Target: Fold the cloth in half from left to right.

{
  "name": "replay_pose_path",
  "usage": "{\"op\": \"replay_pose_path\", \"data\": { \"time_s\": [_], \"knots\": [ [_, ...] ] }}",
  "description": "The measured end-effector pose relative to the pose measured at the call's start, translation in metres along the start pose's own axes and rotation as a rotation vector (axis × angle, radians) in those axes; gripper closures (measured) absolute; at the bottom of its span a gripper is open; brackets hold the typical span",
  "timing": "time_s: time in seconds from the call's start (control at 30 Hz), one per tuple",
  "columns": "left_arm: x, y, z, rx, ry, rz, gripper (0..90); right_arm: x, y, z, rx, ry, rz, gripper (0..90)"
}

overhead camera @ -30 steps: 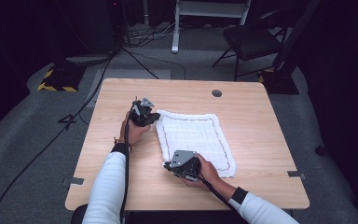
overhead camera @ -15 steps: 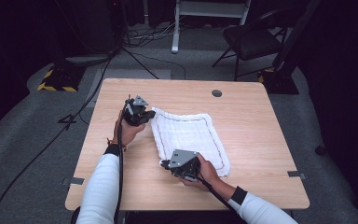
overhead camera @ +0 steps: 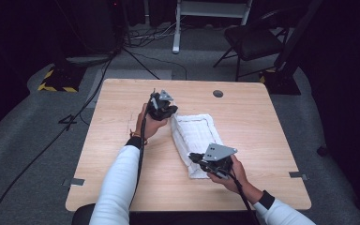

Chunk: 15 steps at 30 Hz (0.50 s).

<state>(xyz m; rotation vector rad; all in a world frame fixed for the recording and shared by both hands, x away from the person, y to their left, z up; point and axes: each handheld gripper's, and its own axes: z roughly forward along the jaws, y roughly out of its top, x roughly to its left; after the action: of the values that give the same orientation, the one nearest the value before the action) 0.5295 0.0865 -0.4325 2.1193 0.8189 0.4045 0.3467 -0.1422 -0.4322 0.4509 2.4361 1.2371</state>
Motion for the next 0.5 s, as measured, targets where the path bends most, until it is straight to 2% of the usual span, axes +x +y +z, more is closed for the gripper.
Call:
{"op": "replay_pose_path", "data": {
  "time_s": [0.07,0.17,0.2,0.23,0.33,0.37,0.4,0.47,0.5],
  "knots": [
    [-0.01,0.011,0.012,-0.002,-0.011,0.016,87.3,-0.007,-0.011,-0.013,0.007,-0.025,0.016,86.2],
    [-0.017,0.018,0.021,-0.009,-0.021,0.021,87.3,-0.013,-0.017,-0.021,0.014,-0.043,0.026,86.3],
    [-0.024,0.025,0.03,0.0,-0.025,0.039,87.3,-0.018,-0.024,-0.029,0.018,-0.056,0.046,86.3],
    [-0.024,0.025,0.03,0.0,-0.025,0.039,87.3,-0.018,-0.024,-0.029,0.018,-0.056,0.046,86.3],
    [-0.033,0.033,0.043,0.006,-0.034,0.054,87.2,-0.025,-0.034,-0.039,0.027,-0.075,0.066,86.2],
    [-0.039,0.038,0.051,0.009,-0.032,0.057,87.2,-0.027,-0.041,-0.044,0.035,-0.089,0.079,86.2],
    [-0.039,0.038,0.051,0.009,-0.032,0.057,87.2,-0.027,-0.041,-0.044,0.035,-0.089,0.079,86.2],
    [-0.046,0.042,0.06,0.003,-0.038,0.061,87.1,-0.031,-0.051,-0.054,0.043,-0.112,0.091,86.2],
    [-0.054,0.045,0.067,-0.008,-0.045,0.063,87.1,-0.032,-0.055,-0.057,0.046,-0.115,0.097,86.2]
  ]
}}
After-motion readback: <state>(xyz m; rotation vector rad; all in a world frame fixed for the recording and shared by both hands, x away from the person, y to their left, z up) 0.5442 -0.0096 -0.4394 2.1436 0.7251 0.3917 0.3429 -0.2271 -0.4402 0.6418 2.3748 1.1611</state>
